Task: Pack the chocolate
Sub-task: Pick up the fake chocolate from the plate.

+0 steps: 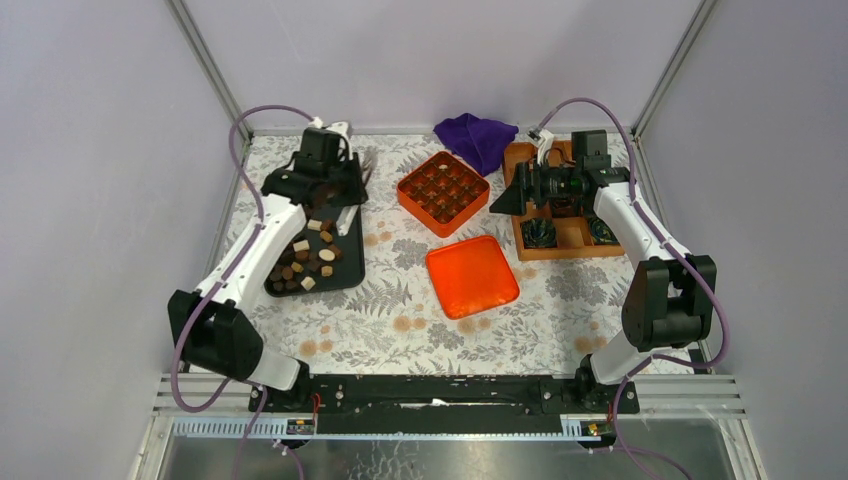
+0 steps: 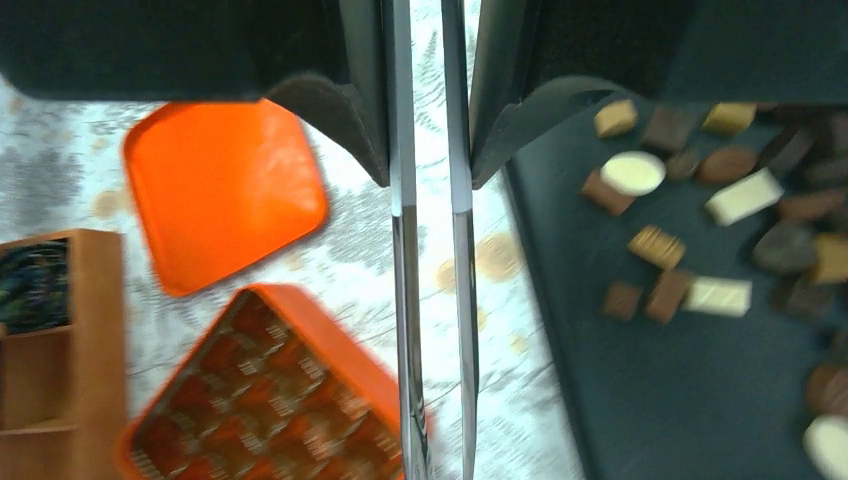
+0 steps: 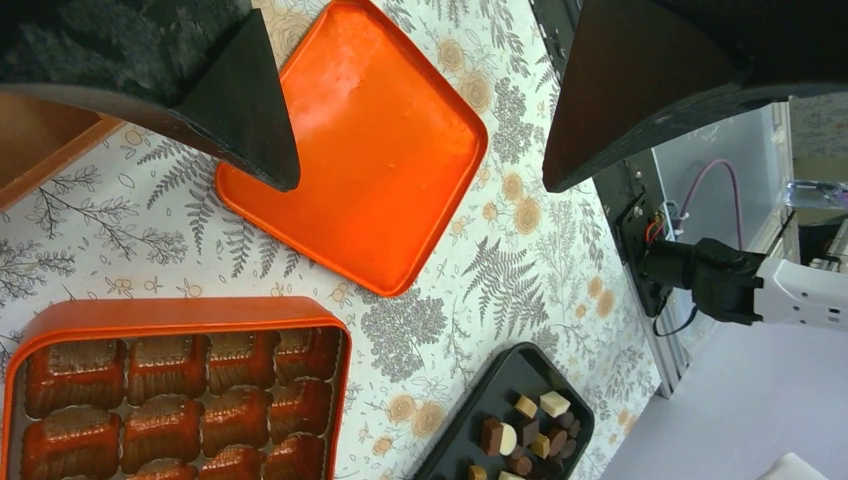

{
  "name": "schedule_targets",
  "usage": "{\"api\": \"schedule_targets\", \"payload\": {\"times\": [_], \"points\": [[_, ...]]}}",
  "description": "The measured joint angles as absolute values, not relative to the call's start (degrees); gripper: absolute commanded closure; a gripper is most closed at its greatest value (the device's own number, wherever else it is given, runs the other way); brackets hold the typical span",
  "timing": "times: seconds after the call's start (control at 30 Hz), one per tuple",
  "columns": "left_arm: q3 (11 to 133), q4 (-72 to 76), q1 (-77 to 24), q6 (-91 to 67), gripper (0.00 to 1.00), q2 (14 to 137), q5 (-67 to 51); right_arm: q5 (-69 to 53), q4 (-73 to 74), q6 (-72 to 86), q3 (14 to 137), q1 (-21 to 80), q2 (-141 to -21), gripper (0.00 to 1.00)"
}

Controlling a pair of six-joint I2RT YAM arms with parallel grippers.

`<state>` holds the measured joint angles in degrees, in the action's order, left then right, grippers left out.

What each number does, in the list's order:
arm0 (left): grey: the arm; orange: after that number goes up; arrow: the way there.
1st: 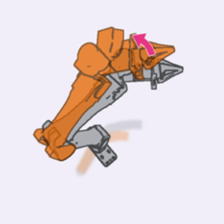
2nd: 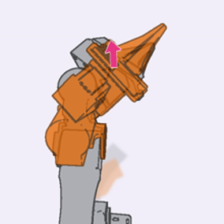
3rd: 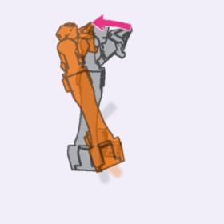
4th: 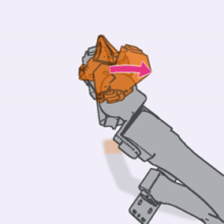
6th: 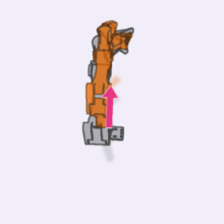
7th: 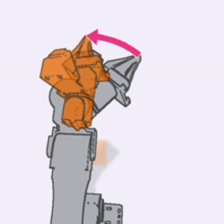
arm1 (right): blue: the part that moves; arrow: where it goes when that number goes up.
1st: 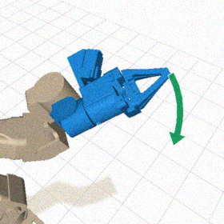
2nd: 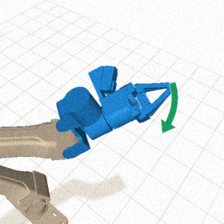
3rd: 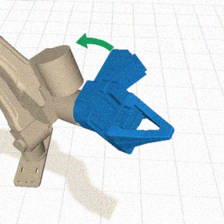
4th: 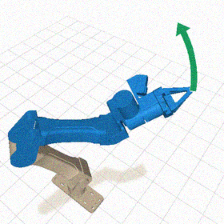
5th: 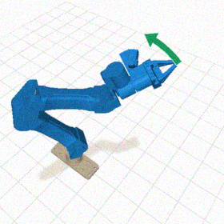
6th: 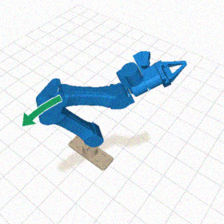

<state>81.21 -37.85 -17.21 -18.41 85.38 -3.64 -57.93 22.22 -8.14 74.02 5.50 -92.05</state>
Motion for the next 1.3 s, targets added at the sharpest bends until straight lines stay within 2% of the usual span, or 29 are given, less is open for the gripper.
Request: {"api": "schedule_targets", "payload": {"times": [0.3, 0.57, 1.3], "points": [[73.8, -49.6, -11.8, -16.9, 0.63, 81.0, 3.2, -56.5, 23.8, -10.3, 74.0, 5.5, -92.1, 0.00], [73.8, -55.4, -10.1, -15.7, 0.63, 80.2, 1.9, -56.5, 23.8, -10.3, 74.0, 5.5, -92.1, 0.00], [69.0, -57.6, -8.2, -15.4, 0.60, 83.9, -1.6, -56.5, 23.7, -10.2, 74.0, 5.5, -92.1, 0.00]]}}
